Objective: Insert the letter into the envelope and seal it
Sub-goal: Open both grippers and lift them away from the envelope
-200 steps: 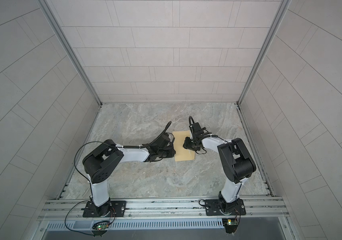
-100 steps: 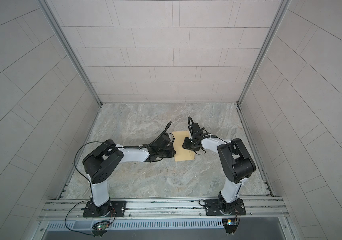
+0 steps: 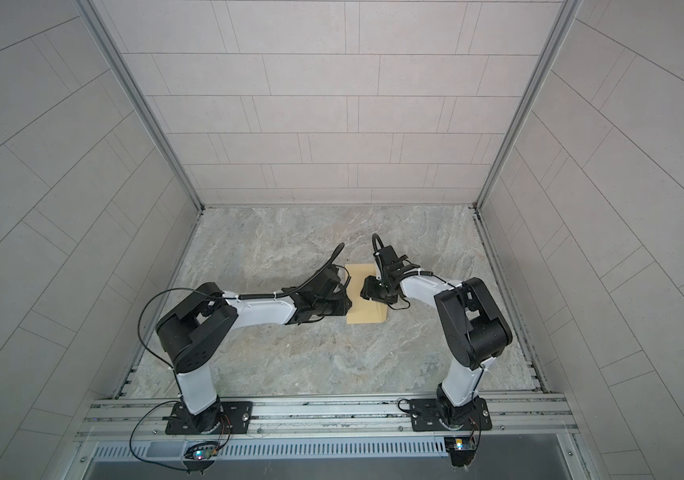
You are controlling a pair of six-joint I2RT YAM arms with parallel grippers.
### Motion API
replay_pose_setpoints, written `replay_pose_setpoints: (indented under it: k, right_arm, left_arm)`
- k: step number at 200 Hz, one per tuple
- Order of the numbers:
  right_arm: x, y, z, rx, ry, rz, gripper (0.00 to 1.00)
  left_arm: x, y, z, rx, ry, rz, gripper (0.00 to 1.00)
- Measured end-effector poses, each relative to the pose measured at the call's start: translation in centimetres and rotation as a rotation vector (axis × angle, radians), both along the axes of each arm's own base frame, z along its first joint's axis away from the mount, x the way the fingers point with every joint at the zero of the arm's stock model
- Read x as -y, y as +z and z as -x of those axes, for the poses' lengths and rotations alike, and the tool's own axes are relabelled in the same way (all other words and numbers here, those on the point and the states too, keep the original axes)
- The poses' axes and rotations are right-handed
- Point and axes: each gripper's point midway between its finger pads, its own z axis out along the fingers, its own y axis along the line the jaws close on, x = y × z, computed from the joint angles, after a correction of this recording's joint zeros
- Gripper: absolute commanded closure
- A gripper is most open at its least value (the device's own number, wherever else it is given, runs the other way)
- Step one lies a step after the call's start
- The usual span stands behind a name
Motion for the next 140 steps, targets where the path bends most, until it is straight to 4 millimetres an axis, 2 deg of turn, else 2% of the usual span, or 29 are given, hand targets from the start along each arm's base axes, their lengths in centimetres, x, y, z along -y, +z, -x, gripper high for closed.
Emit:
replay_pose_setpoints:
  k: [22, 48, 96, 122, 140]
  right_arm:
    - [0.1, 1.9, -0.1, 0.028, 0.005, 0.006, 0.36]
    - [0.0, 5.4, -0.9, 0.099, 0.01, -0.009, 0.32]
    - [0.5, 12.3, -1.0, 0.269, 0.043, -0.014, 0.2]
    - [1.8, 15.5, -0.5, 0.377, 0.042, 0.007, 0.17]
    - [3.0, 17.0, 0.0, 0.439, 0.032, 0.028, 0.09]
  left_arm:
    - [-0.4, 3.3, -0.4, 0.078, -0.017, -0.007, 0.51]
    - [-1.2, 7.1, -0.9, 0.181, -0.026, -0.022, 0.41]
    - [-5.1, 12.9, -1.1, 0.395, -0.008, -0.134, 0.15]
    - [-7.7, 15.1, -0.9, 0.482, 0.021, -0.2, 0.09]
    - [-9.1, 15.8, -0.9, 0.519, 0.04, -0.238, 0.03]
